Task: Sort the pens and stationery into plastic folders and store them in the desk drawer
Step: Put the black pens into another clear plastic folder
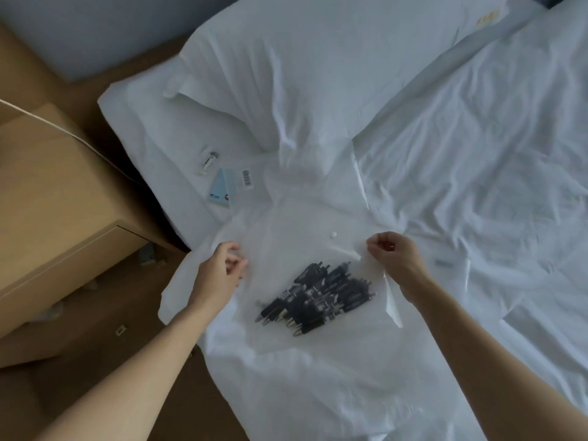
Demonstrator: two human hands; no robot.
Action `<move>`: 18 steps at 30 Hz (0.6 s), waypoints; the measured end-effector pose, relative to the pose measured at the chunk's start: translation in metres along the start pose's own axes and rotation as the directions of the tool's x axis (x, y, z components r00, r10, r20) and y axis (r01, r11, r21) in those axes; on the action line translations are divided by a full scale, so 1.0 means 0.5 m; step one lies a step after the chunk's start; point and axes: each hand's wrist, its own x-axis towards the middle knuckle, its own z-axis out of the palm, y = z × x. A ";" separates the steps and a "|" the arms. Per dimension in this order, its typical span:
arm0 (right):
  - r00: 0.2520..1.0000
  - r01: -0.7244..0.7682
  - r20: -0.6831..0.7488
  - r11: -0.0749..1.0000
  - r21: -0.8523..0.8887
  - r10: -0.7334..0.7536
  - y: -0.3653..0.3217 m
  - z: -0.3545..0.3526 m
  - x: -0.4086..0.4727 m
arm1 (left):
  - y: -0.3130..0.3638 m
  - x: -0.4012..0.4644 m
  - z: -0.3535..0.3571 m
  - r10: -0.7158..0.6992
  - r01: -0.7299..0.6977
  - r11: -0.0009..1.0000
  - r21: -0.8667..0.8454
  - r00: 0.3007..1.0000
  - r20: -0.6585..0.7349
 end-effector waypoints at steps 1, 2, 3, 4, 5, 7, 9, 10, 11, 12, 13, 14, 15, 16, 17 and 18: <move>1.000 0.008 0.020 0.999 0.036 -0.009 -0.003 -0.001 -0.005 | 0.001 -0.004 0.005 -0.015 0.014 0.999 -0.037 1.000 -0.015; 0.999 0.014 0.043 0.997 0.070 -0.017 -0.006 -0.002 -0.012 | 0.002 -0.008 0.008 -0.024 0.022 0.998 -0.064 0.999 -0.029; 0.998 0.015 0.065 0.995 0.100 -0.022 -0.008 -0.003 -0.018 | 0.003 -0.012 0.010 -0.030 0.027 0.996 -0.088 0.999 -0.036; 0.997 0.017 0.079 0.992 0.126 -0.027 -0.010 -0.004 -0.025 | 0.005 -0.016 0.009 -0.032 0.028 0.993 -0.118 0.999 -0.038; 0.996 0.023 0.079 0.989 0.143 -0.034 -0.013 -0.005 -0.030 | 0.007 -0.021 0.008 -0.031 0.025 0.989 -0.149 0.999 -0.040; 0.997 0.047 0.059 0.985 0.164 -0.058 -0.022 -0.008 -0.041 | 0.014 -0.032 0.000 -0.012 0.003 0.985 -0.170 0.998 -0.055; 0.994 0.086 0.048 0.979 0.184 -0.096 -0.038 -0.012 -0.054 | 0.022 -0.048 -0.013 0.029 -0.040 0.990 -0.133 0.996 -0.083; 0.992 0.105 0.049 0.976 0.193 -0.116 -0.050 -0.014 -0.062 | 0.027 -0.057 -0.022 0.049 -0.061 0.991 -0.115 0.993 -0.104; 0.989 0.125 0.052 0.972 0.198 -0.138 -0.064 -0.014 -0.071 | 0.034 -0.068 -0.033 0.063 -0.077 0.991 -0.109 0.990 -0.129; 0.985 0.149 0.058 0.968 0.200 -0.164 -0.081 -0.015 -0.082 | 0.041 -0.081 -0.046 0.070 -0.088 0.989 -0.117 0.986 -0.153; 0.979 0.177 0.065 0.964 0.200 -0.193 -0.100 -0.014 -0.093 | 0.050 -0.096 -0.062 0.073 -0.097 0.987 -0.129 0.982 -0.176; 0.972 0.205 0.072 0.957 0.203 -0.224 -0.121 -0.013 -0.107 | 0.058 -0.111 -0.079 0.078 -0.107 0.984 -0.140 0.976 -0.201; 0.964 0.231 0.082 0.951 0.204 -0.252 -0.144 -0.012 -0.123 | 0.067 -0.129 -0.098 0.082 -0.118 0.982 -0.147 0.970 -0.229; 0.956 0.252 0.095 0.946 0.205 -0.276 -0.167 -0.010 -0.140 | 0.074 -0.148 -0.119 0.084 -0.127 0.980 -0.156 0.963 -0.258; 0.948 0.273 0.111 0.940 0.206 -0.299 -0.192 -0.007 -0.160 | 0.080 -0.169 -0.141 0.085 -0.137 0.976 -0.167 0.955 -0.285; 0.938 0.292 0.127 0.933 0.208 -0.322 -0.217 -0.003 -0.182 | 0.086 -0.191 -0.165 0.088 -0.148 0.973 -0.175 0.946 -0.311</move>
